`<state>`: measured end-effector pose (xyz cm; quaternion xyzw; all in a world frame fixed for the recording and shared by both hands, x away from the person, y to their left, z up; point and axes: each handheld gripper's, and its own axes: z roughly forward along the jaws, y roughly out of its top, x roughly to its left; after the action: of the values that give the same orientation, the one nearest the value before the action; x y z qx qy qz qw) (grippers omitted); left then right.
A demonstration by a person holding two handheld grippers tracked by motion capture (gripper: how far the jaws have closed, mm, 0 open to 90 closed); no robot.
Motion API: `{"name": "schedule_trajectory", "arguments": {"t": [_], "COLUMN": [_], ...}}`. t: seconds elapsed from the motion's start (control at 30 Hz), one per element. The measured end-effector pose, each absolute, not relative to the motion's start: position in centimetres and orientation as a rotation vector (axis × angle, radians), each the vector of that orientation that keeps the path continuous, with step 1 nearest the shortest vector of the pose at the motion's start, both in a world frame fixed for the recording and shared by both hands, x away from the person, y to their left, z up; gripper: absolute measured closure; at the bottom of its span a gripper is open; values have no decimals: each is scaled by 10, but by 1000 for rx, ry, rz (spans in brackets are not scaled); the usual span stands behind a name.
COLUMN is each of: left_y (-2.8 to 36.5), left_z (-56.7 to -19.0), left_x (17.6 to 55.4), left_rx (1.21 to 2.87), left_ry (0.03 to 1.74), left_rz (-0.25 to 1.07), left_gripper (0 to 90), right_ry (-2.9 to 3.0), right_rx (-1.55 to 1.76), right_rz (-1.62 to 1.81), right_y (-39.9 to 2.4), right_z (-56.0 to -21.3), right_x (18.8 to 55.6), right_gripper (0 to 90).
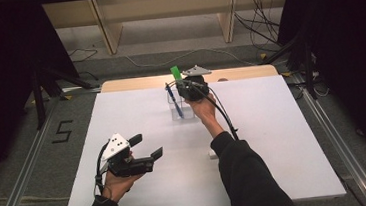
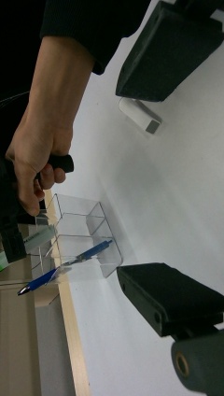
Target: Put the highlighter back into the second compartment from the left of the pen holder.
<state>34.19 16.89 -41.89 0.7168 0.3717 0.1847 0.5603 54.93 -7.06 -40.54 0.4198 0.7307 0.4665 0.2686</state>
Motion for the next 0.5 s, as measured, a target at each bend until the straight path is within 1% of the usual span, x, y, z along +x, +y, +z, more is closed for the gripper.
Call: {"name": "schedule_trajectory", "arguments": {"t": [0.5], "left_y": [168], "left_z": [-419], "left_x": [342], "left_rx": [1690], "left_ry": [875], "left_rz": [435], "left_gripper": [112], "right_ry": [1973], "right_rx": [1176], "right_rz": [1254], "right_y": [-71], "right_z": [-416], "right_x": [547], "right_gripper": [664]}}
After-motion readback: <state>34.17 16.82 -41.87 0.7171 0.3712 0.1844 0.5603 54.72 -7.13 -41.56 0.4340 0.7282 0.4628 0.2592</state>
